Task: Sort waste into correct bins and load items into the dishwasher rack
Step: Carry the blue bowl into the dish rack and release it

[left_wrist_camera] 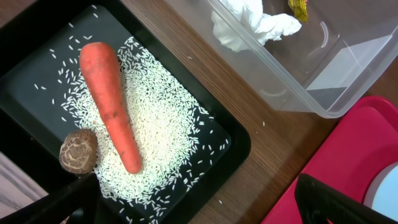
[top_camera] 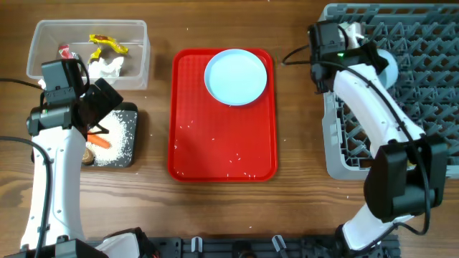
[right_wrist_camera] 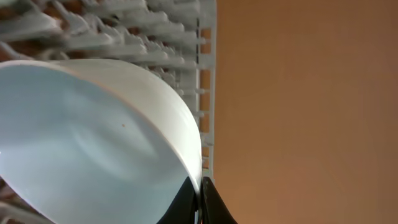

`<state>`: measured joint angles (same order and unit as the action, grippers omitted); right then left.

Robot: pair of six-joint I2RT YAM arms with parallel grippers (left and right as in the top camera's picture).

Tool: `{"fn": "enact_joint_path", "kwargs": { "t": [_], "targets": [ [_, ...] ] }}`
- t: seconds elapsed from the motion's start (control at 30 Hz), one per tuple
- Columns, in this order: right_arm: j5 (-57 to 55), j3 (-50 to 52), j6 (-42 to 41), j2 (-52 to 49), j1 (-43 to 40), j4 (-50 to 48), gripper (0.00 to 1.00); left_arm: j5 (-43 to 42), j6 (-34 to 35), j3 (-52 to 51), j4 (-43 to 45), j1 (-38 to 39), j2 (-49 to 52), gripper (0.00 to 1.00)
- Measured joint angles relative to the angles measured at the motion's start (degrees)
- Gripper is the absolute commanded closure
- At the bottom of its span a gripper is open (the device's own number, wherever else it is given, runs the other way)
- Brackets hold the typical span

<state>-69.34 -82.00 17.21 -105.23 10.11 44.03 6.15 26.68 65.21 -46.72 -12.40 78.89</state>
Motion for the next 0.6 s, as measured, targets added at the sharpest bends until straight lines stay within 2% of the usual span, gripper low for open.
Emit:
{"fn": "enact_joint_path", "kwargs": {
  "t": [0.17,0.37,0.4,0.5,0.6],
  "targets": [
    [0.92,0.11,-0.61,0.00,-0.79,5.60,0.96,0.00,0.00,0.00,0.02,0.00,0.00,0.00],
    [1.44,0.52,-2.45,0.00,-0.66,7.69,0.95,0.00,0.00,0.00,0.02,0.00,0.00,0.00],
    [1.44,0.52,-2.62,0.00,-0.66,8.20,0.92,0.02,0.00,0.00,0.00,0.00,0.00,0.00],
    [2.93,0.98,-2.82,0.00,-0.55,9.20,0.91,0.00,0.00,0.00,0.00,0.00,0.00,0.00],
    [4.07,1.07,-2.91,0.00,0.00,9.38,0.74,0.00,0.00,0.00,0.00,0.00,0.00,0.00]
  ]
}}
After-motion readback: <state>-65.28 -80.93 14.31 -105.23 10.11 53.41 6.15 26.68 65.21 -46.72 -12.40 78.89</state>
